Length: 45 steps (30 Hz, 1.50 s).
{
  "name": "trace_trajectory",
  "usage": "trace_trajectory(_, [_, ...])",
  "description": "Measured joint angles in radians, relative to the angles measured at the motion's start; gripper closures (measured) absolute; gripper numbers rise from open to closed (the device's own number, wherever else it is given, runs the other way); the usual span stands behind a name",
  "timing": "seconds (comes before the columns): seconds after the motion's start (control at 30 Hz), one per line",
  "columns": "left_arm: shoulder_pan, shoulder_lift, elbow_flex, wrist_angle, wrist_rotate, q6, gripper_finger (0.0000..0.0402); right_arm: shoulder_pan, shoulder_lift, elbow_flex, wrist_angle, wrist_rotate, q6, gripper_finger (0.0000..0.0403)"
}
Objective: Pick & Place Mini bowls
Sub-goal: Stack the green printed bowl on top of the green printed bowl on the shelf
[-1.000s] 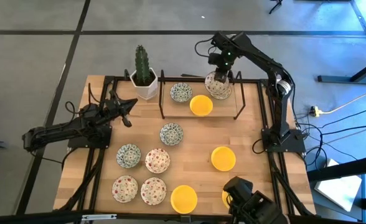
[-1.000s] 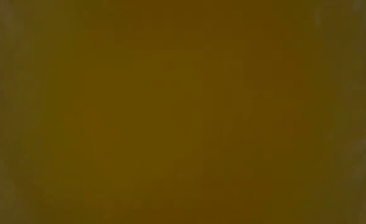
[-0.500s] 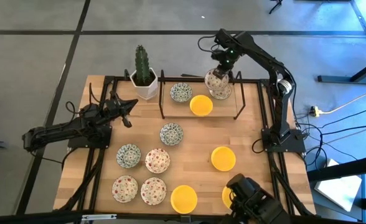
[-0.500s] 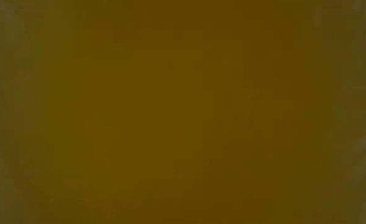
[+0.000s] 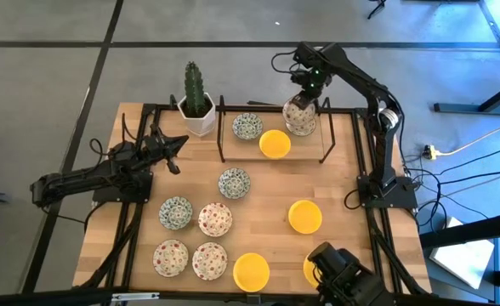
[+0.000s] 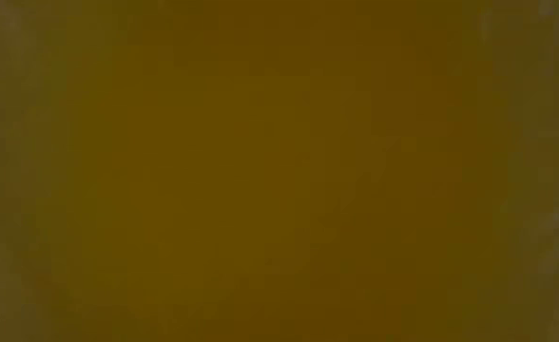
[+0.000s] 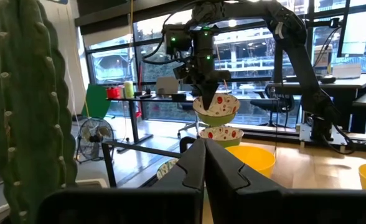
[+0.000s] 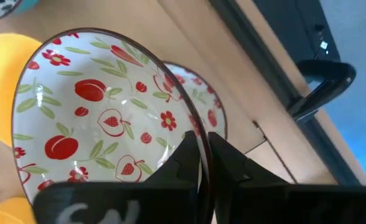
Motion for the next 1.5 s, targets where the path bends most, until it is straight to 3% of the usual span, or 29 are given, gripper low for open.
trace_trajectory(0.53, [0.000,0.000,0.000,-0.013,0.023,-0.036,0.0397,0.032,-0.001,-0.009,-0.006,0.018,-0.029,0.0386])
trace_trajectory(0.93, [0.000,0.000,0.000,-0.050,0.064,-0.034,0.0395,0.016,-0.023,-0.143,0.189,-0.069,-0.150,0.0386])
trace_trajectory(1.3, [0.000,0.000,0.000,-0.050,0.049,-0.034,0.0397,-0.003,-0.023,-0.151,0.122,-0.061,-0.172,0.0386])
trace_trajectory(1.5, [0.000,0.000,0.000,-0.049,0.049,-0.035,0.0398,-0.004,-0.024,-0.223,0.137,-0.032,-0.151,0.0386])
